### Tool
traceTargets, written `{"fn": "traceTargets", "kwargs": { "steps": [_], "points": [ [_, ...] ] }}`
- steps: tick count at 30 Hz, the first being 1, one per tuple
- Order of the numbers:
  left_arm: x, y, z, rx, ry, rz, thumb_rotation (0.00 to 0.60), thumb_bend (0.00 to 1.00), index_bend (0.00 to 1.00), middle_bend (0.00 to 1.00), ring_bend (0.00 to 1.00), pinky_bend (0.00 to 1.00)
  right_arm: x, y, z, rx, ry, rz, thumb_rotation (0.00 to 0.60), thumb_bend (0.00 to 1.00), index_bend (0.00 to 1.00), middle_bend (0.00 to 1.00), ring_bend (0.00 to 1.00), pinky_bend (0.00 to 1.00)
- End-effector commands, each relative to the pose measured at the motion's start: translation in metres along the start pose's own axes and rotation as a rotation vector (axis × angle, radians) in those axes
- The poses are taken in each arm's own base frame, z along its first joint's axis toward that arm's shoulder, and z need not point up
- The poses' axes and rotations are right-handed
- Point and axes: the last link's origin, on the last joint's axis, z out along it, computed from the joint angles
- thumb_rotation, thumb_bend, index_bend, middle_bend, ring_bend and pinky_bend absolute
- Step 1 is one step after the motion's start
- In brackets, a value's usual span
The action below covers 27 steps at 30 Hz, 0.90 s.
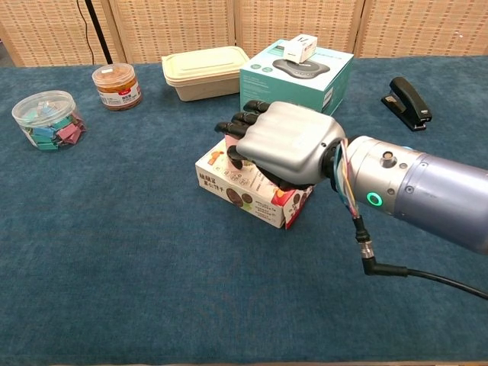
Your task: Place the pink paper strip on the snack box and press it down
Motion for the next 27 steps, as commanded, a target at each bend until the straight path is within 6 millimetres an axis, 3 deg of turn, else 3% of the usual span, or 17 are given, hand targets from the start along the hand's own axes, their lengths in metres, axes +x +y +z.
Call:
{"fn": "traceTargets", "kwargs": {
  "steps": [1,13,27],
  "points": [
    [0.000,0.000,0.000,-0.001,0.001,0.001,0.600,0.10,0.00,0.00,0.00,0.00,0.001,0.000,-0.002,0.002,0.001,-0.002,0.600,0.90,0.31,0.00,0.00,0.00],
    [0.001,-0.001,-0.001,-0.002,0.003,-0.001,0.600,0.10,0.00,0.00,0.00,0.00,0.003,-0.012,0.000,0.025,0.006,0.000,0.600,0.90,0.31,0.00,0.00,0.00],
    [0.000,-0.001,-0.001,-0.003,0.000,-0.001,0.600,0.10,0.00,0.00,0.00,0.00,0.005,-0.004,0.004,0.003,0.004,-0.014,0.600,0.90,0.32,0.00,0.00,0.00]
  ]
}}
